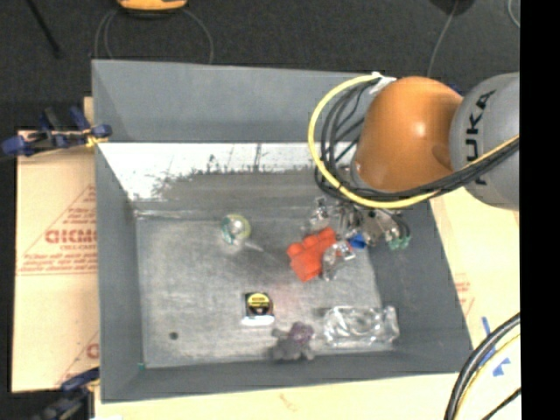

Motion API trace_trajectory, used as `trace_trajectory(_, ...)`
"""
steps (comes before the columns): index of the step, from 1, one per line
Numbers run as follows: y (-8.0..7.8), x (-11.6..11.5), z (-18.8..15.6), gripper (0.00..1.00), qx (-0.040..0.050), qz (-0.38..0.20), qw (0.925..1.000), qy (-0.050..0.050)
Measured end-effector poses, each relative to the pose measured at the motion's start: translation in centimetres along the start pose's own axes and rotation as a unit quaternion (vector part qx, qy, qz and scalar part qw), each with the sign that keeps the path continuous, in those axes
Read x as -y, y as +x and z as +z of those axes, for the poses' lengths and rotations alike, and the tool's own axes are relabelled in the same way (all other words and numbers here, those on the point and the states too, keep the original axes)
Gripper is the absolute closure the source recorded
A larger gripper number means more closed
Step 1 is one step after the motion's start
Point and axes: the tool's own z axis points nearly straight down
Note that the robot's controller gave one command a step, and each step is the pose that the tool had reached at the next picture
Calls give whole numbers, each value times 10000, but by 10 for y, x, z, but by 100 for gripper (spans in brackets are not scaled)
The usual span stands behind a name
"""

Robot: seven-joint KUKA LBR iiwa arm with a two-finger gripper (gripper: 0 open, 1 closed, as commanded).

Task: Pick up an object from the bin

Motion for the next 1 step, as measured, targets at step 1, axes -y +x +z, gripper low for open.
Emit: trace_trajectory(1, 11, -17, -31, 100, -15, 116, 9999, -14)
